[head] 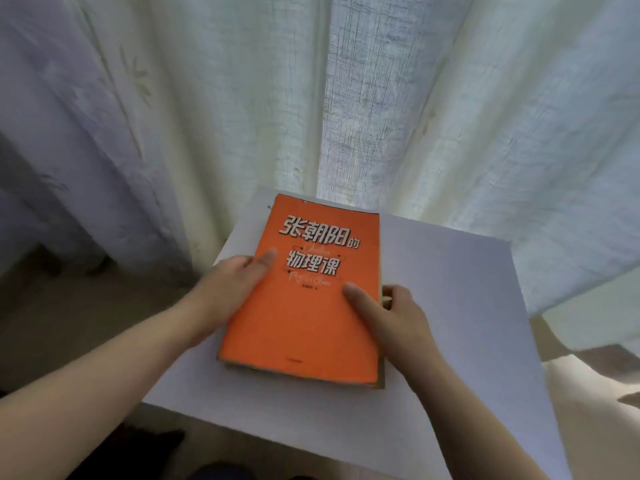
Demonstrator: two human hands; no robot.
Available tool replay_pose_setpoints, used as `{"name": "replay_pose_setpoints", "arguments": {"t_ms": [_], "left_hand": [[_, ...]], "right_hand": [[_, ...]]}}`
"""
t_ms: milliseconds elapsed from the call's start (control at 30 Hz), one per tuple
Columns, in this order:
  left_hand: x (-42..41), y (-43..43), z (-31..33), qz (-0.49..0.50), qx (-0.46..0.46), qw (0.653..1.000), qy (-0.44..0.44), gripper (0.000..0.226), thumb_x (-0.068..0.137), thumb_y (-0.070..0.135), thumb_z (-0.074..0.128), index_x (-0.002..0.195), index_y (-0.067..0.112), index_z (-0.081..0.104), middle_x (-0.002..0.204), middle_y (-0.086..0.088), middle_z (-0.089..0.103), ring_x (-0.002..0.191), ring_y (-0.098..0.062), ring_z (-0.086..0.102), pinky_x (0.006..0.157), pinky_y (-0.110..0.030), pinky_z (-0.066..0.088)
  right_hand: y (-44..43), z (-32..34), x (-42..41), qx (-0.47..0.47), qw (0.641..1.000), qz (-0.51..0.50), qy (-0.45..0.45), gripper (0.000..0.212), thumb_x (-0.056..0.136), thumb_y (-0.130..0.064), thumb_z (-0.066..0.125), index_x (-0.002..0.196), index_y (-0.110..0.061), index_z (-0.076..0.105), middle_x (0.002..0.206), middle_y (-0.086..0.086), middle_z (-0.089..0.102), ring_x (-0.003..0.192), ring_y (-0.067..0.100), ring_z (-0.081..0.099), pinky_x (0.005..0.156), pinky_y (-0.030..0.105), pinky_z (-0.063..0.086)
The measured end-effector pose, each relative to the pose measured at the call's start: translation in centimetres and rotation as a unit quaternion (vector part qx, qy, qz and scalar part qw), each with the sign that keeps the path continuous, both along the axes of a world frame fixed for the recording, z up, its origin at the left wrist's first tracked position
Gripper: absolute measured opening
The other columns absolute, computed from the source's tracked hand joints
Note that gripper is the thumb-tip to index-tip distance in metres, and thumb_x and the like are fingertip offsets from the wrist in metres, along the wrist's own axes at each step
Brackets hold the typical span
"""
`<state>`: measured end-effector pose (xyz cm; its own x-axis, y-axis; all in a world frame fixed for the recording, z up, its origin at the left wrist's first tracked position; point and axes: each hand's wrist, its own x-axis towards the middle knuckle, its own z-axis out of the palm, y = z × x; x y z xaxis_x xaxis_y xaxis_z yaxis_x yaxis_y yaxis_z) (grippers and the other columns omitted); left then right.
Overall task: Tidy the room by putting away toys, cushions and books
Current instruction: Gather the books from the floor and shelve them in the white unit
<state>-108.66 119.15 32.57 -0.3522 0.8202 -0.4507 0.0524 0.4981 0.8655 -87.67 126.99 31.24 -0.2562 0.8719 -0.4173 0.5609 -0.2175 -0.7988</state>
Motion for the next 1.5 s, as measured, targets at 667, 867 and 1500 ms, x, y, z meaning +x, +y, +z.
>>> {"name": "replay_pose_setpoints", "arguments": {"t_ms": [667, 867, 1500], "left_hand": [[5.4, -16.1, 2.9, -0.023, 0.108, 0.976, 0.185, 0.062, 0.091, 0.044, 0.058, 0.144, 0.018, 0.039, 0.146, 0.004, 0.044, 0.129, -0.017, 0.045, 0.109, -0.044, 0.039], [6.4, -17.4, 3.3, -0.026, 0.129, 0.971, 0.199, 0.059, 0.093, 0.040, 0.056, 0.144, 0.015, 0.039, 0.145, 0.002, 0.045, 0.131, -0.017, 0.044, 0.109, -0.040, 0.037], [6.8, -9.3, 1.2, -0.001, 0.101, 0.985, 0.141, 0.008, 0.095, 0.031, 0.054, 0.100, 0.027, 0.047, 0.095, 0.011, 0.061, 0.092, -0.015, 0.060, 0.084, -0.034, 0.051]], "right_hand": [[-16.6, 3.7, 8.5, 0.143, 0.986, -0.048, 0.072, 0.037, 0.091, -0.033, 0.062, 0.122, -0.015, 0.055, 0.107, -0.001, 0.063, 0.094, 0.016, 0.064, 0.092, 0.042, 0.054], [-17.9, 4.1, 8.0, 0.151, 0.984, -0.058, 0.081, 0.030, 0.090, -0.030, 0.062, 0.113, -0.011, 0.062, 0.100, 0.002, 0.067, 0.091, 0.021, 0.066, 0.091, 0.045, 0.053], [-9.5, -0.1, 2.7, 0.130, 0.989, -0.068, -0.018, 0.036, 0.093, -0.030, 0.056, 0.118, -0.004, 0.059, 0.108, 0.009, 0.063, 0.096, 0.023, 0.058, 0.079, 0.031, 0.043]]}}
